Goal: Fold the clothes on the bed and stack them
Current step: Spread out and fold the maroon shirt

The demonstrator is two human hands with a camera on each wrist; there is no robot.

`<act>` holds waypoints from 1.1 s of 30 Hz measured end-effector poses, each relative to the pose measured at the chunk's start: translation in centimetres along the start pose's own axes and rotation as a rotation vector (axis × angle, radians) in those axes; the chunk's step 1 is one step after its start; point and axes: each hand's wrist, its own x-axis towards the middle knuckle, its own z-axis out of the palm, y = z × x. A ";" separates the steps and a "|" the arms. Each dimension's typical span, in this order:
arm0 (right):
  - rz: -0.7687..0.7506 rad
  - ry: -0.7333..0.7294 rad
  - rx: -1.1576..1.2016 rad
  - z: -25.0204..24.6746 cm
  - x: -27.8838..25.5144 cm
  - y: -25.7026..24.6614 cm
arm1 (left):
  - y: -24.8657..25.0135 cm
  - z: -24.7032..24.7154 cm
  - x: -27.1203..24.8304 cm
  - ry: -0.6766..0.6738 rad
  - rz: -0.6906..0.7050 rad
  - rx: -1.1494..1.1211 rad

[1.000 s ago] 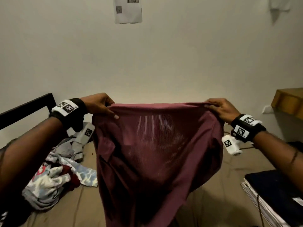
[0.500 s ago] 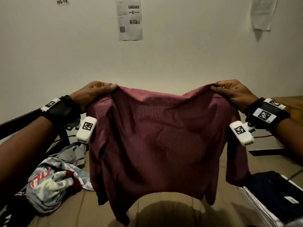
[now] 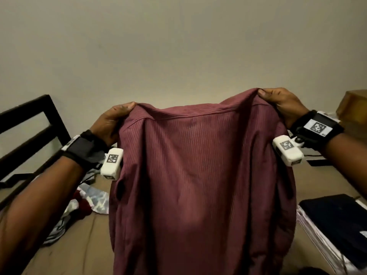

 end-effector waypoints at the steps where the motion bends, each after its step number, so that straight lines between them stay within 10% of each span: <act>1: 0.024 0.009 0.022 0.1 1.7 1.9 | -2.2 -1.3 2.1 -0.002 -0.032 -0.010; 9: 0.323 0.135 -0.365 0.7 16.4 28.3 | -26.2 -10.7 20.2 0.358 -0.312 0.647; 14: 0.476 -0.013 -0.897 0.4 7.9 44.7 | -38.9 -12.0 13.8 0.338 -0.574 0.999; 23: 0.603 0.031 -0.837 1.0 -18.8 50.1 | -45.9 -6.3 -16.3 0.495 -0.846 0.944; 28: 0.684 0.259 -0.745 4.3 -20.8 48.7 | -46.9 -2.7 -17.6 0.595 -0.784 0.821; 33: 0.839 0.042 -0.890 6.2 -20.7 50.1 | -48.7 -2.4 -16.0 0.518 -0.890 0.953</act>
